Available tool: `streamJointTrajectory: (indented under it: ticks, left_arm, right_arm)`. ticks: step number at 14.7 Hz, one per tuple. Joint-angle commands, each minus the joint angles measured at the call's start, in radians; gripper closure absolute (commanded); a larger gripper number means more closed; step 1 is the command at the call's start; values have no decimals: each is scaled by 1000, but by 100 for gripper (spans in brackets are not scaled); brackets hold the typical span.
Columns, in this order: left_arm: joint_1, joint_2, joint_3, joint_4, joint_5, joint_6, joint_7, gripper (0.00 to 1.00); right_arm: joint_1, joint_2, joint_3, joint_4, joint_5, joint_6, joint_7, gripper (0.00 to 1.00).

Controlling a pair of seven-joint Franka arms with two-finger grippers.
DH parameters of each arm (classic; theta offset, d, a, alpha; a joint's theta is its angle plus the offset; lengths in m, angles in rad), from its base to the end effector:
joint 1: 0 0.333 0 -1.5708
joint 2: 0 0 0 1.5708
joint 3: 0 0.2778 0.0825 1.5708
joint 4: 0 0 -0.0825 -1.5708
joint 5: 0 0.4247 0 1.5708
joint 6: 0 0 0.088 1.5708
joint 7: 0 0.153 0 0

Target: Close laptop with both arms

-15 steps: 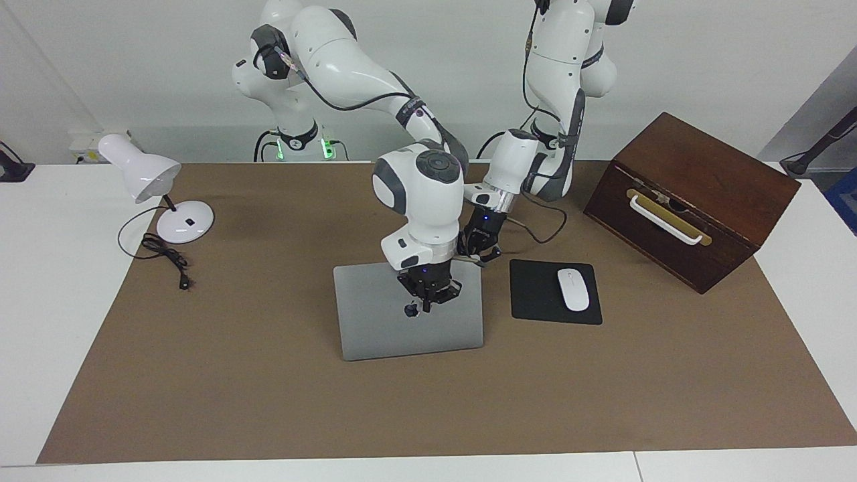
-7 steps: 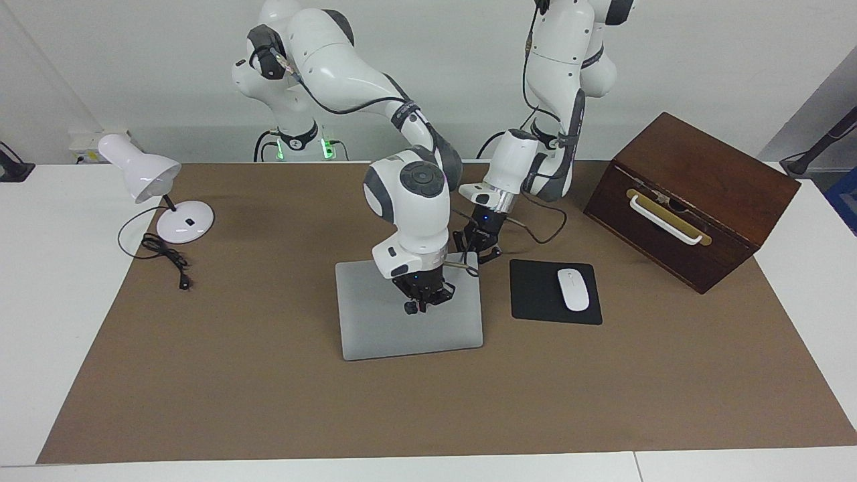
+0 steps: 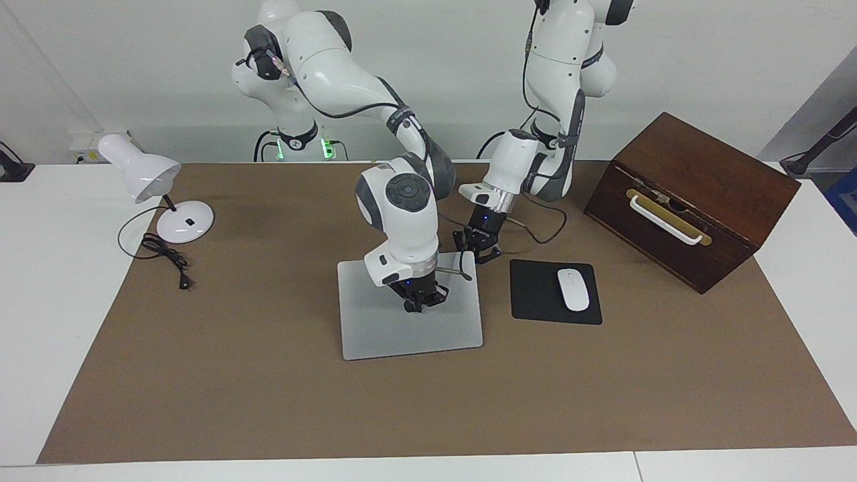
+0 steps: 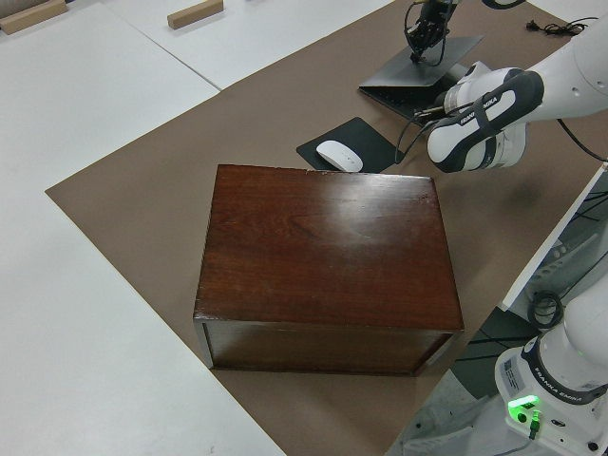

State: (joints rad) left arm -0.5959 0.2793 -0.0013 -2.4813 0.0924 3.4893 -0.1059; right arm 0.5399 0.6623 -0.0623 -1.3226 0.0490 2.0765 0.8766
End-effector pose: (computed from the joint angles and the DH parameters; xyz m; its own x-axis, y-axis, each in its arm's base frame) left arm 0.4539 -0.3238 0.1580 0.6287 -0.4043 0.6643 -0.5674 -0.8226 0.0365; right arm 0.6691 0.3596 0.2624 0.9166 -0.3961 0.0543 -0.3918 -0.9170 -0.0755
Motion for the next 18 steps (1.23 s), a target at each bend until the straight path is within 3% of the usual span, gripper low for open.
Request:
streamJointTrajectory:
  ticks: [1,18]
  left_arm:
    - [-8,57,4,12,21,16,6,100]
    - [-7,57,3,12,20,16,5,100]
  right_arm:
    - [-14,-24,10,-40,41,4,-42,100]
    - [-35,-9,9,-56,166,-39,-131,100]
